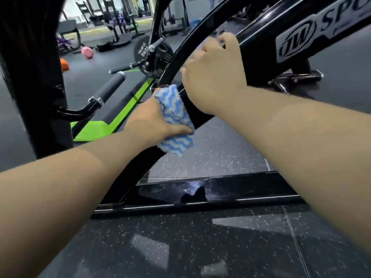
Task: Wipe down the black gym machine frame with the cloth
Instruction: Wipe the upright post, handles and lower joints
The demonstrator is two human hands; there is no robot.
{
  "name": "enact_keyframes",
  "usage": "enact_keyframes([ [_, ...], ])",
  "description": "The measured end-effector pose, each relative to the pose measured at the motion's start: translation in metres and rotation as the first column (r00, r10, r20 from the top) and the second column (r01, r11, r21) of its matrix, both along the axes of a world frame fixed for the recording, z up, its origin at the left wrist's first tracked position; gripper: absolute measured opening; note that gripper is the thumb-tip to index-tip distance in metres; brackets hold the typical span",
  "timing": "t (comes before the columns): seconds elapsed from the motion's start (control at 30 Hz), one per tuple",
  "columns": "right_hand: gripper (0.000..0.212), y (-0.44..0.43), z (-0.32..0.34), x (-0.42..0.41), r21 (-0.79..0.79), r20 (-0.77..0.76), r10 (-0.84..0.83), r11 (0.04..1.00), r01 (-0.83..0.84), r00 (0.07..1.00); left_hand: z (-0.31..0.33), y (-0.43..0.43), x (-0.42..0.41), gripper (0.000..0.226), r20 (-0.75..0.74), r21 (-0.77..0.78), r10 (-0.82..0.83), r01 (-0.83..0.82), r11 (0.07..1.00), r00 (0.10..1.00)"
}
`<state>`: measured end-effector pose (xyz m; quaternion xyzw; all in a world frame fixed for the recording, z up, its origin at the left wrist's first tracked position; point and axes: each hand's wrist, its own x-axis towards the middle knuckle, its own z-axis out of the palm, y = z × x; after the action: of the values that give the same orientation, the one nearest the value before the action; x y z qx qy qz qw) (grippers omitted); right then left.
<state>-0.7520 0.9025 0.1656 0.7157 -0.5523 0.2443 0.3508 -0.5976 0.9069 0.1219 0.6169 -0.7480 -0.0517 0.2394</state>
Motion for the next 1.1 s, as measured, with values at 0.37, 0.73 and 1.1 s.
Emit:
enact_keyframes([
  [0.37,0.046,0.024,-0.021,0.006,0.043,-0.005,-0.070,0.997,0.070,0.998,-0.007,-0.017,0.006,0.085,-0.014,-0.109,-0.152,0.150,0.983,0.988],
  [0.73,0.050,0.015,-0.023,0.040,0.050,0.146,-0.247,0.969,0.243,0.958,-0.003,-0.026,-0.002,0.074,-0.025,-0.084,-0.268,0.265,0.961,0.963],
  [1.1,0.050,0.014,-0.030,0.059,0.104,0.122,-0.275,0.959,0.264,0.954,-0.022,-0.028,0.029,0.070,0.087,-0.040,-0.262,0.266,0.963,0.961],
])
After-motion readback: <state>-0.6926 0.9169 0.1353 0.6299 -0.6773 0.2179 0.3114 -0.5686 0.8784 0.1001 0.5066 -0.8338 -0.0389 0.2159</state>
